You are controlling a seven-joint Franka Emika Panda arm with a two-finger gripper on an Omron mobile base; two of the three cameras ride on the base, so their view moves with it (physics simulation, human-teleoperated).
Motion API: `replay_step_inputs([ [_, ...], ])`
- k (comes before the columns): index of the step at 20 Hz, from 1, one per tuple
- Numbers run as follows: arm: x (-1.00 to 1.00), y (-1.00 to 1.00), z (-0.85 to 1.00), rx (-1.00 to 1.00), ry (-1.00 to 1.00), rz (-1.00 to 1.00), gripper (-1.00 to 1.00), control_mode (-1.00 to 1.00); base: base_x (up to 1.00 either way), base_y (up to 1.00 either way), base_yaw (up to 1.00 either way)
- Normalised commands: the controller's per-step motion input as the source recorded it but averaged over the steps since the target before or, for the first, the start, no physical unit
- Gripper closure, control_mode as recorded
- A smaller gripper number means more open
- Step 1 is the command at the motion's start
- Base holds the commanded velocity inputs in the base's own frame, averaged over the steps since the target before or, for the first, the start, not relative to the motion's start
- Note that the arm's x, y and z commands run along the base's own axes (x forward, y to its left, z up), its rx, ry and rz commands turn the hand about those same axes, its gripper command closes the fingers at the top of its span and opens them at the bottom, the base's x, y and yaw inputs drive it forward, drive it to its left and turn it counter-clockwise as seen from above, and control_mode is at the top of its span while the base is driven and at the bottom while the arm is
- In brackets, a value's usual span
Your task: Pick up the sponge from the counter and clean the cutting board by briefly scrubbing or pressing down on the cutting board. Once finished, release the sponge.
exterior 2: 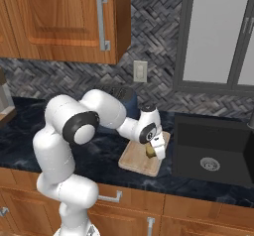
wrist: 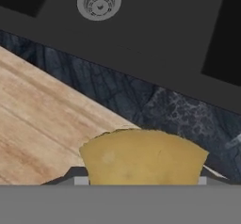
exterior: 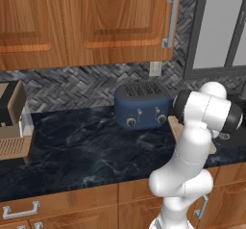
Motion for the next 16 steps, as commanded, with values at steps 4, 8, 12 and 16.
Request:
replay_step_inputs([
  [4, 0.46, 0.00, 0.00, 0.00, -0.02, -0.01, 1.00, -1.00, 0.00, 0.00, 0.00],
  [8, 0.46, 0.00, 0.00, 0.00, -0.04, -0.01, 1.00, -1.00, 0.00, 0.00, 0.00],
  [12, 0.48, 0.03, 0.00, 0.00, -0.04, -0.01, 1.00, -1.00, 0.00, 0.00, 0.00],
  [16, 0.47, 0.11, 0.00, 0.00, -0.04, -0.01, 1.00, -1.00, 0.00, 0.00, 0.00],
])
